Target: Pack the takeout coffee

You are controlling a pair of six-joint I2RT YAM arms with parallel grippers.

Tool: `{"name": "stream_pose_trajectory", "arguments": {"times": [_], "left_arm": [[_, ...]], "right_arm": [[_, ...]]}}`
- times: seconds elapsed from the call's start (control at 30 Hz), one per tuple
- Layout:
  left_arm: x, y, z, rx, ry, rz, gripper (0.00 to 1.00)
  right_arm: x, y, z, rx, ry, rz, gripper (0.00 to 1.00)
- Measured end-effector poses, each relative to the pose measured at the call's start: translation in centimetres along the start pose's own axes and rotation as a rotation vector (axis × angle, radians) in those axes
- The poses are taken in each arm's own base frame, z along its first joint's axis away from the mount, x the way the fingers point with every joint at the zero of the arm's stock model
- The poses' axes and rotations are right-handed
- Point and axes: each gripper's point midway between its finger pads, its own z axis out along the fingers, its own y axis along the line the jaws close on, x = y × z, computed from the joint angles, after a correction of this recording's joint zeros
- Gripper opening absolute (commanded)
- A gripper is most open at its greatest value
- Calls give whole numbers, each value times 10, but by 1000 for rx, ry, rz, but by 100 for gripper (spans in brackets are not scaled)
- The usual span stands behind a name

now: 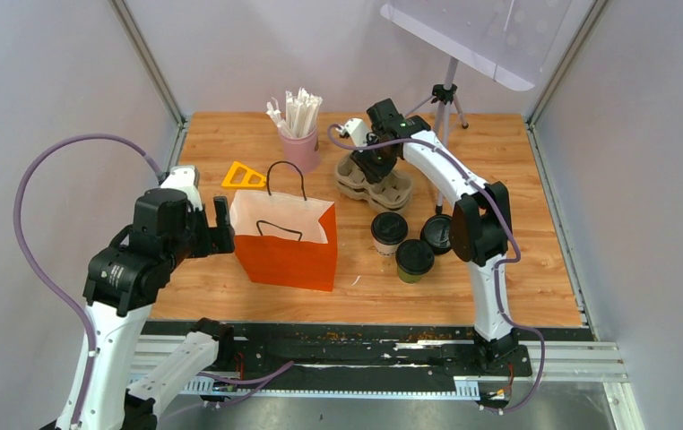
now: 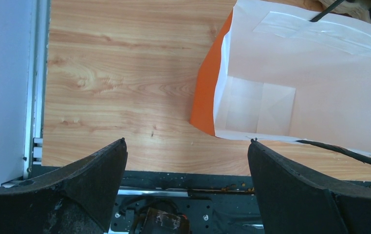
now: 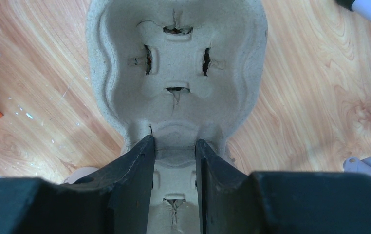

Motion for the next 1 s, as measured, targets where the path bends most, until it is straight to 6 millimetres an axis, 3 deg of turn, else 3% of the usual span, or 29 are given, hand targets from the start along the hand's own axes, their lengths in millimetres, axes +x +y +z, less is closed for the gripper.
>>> {"name": "stream_pose_trajectory", "arguments": {"times": [0.33, 0.47, 0.73, 0.87, 1.0], "left_arm": [[2, -1, 0, 4, 21, 6, 100], [2, -1, -4, 14, 5, 5, 100], [2, -2, -8, 29, -7, 5, 100], [2, -1, -11, 33, -17, 4, 100], [2, -1, -13, 37, -25, 2, 100]], "right_arm": [[16, 7, 6, -16, 34, 14, 34], [16, 7, 6, -15, 34, 14, 40], [16, 7, 6, -14, 35, 11, 34], [16, 7, 6, -17, 33, 9, 45], [16, 7, 6, -16, 33, 5, 47]]}}
